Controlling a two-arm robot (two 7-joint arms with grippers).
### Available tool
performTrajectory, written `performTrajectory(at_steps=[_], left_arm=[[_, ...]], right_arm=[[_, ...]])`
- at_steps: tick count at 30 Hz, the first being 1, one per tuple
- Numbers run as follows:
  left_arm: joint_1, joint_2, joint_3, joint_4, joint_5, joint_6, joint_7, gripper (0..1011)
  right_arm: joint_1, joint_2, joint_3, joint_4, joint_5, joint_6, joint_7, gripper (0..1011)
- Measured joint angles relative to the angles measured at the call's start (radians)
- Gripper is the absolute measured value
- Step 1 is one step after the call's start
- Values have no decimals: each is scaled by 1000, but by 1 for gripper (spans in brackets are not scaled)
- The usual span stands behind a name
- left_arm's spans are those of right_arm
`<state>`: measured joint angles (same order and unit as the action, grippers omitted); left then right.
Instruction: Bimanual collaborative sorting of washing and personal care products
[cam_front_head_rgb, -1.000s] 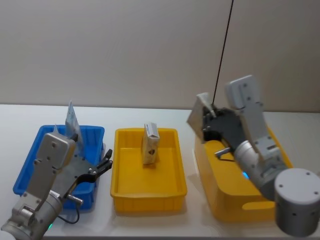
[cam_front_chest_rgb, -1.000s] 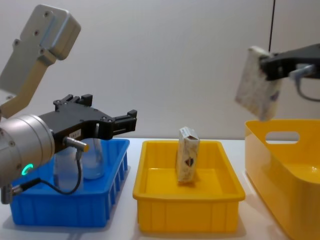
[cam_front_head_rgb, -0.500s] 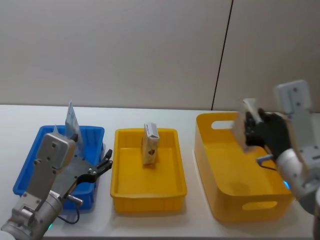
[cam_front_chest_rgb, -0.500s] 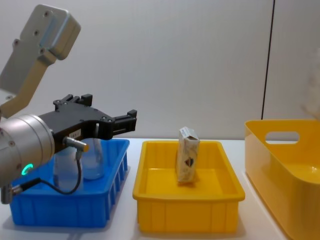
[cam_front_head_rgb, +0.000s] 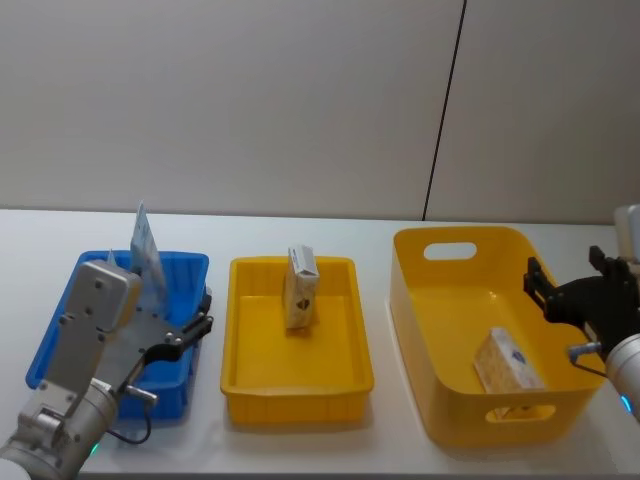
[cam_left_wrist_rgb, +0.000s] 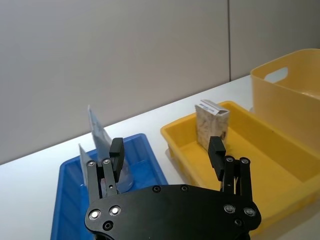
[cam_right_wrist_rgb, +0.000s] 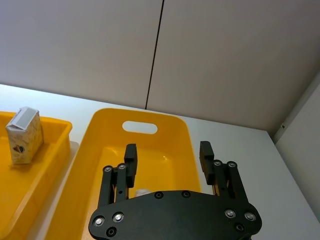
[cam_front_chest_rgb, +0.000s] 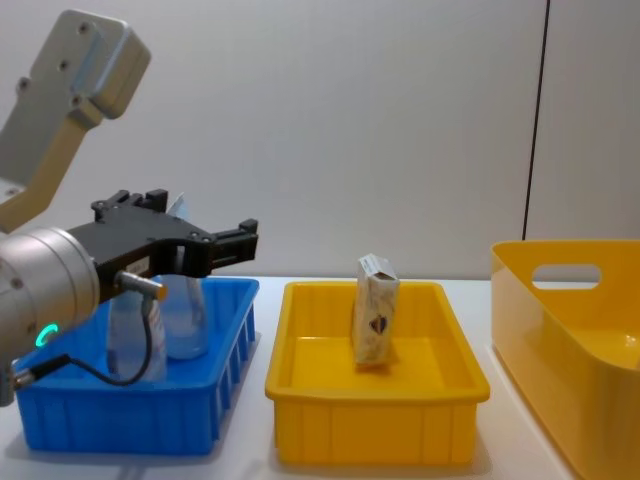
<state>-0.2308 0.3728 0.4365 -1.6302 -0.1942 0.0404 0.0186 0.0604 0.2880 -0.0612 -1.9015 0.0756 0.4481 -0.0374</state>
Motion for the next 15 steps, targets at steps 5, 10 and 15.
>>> performTrajectory(at_steps=[5, 10, 15], left_arm=[[4, -13, -18, -1, 5, 30, 32, 1001], [4, -30, -37, 4, 7, 63, 67, 1001], [-1, -51, -59, 25, 5, 100, 100, 1001]], right_arm=[[-19, 7, 19, 2, 10, -30, 20, 878], [-31, 15, 26, 6, 15, -68, 43, 1000], [-39, 26, 28, 12, 16, -115, 72, 1004]])
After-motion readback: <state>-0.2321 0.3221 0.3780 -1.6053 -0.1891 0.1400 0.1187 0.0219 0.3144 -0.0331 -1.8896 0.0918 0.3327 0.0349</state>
